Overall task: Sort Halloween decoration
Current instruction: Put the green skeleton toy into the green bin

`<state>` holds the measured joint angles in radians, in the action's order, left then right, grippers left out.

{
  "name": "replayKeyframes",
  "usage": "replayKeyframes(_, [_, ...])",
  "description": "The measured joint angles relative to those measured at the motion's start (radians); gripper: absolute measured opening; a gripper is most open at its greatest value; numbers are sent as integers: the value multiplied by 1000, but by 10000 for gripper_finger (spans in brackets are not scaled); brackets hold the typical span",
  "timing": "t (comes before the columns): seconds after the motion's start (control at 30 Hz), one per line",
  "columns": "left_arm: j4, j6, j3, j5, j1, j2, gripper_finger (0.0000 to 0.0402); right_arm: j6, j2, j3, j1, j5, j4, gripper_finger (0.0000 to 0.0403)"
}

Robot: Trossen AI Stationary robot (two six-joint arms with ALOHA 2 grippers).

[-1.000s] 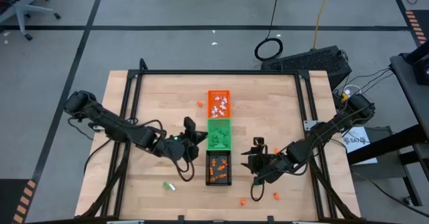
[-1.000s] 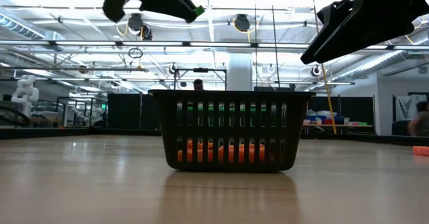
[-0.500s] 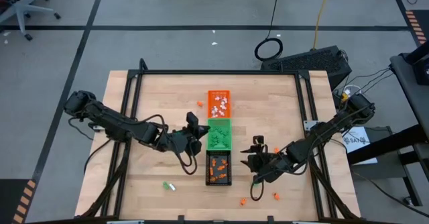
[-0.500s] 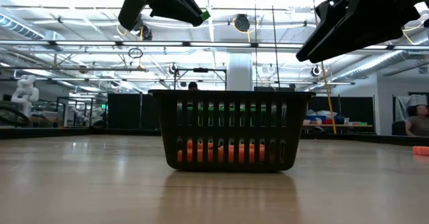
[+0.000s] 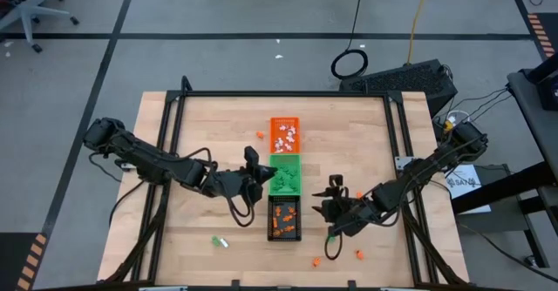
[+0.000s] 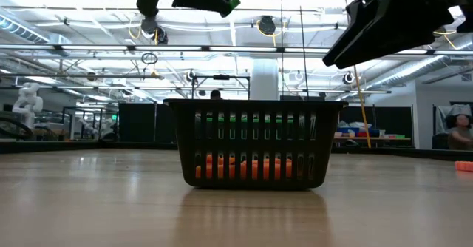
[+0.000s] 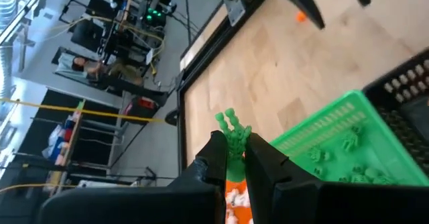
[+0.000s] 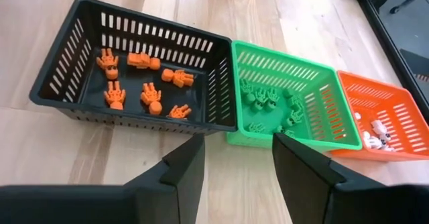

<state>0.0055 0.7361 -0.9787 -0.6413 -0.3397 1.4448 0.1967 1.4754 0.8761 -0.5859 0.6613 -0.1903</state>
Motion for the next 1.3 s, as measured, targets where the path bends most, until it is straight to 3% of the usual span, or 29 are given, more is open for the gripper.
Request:
replayKeyframes(0.77, [32,-765,0,12,1,0,25,0,0,0,2,-3,44,159])
replayKeyframes(0.93, [26,-783,0,185,52,0,25,-13,0,0,2,-3,43,159])
replayKeyframes(1.1, [-34,-785,0,263,148,21,25,-18,0,0,2,-3,41,159])
replayKeyframes(1.3, [-45,-803,0,446,267,97,25,-16,0,0,2,-3,25,159])
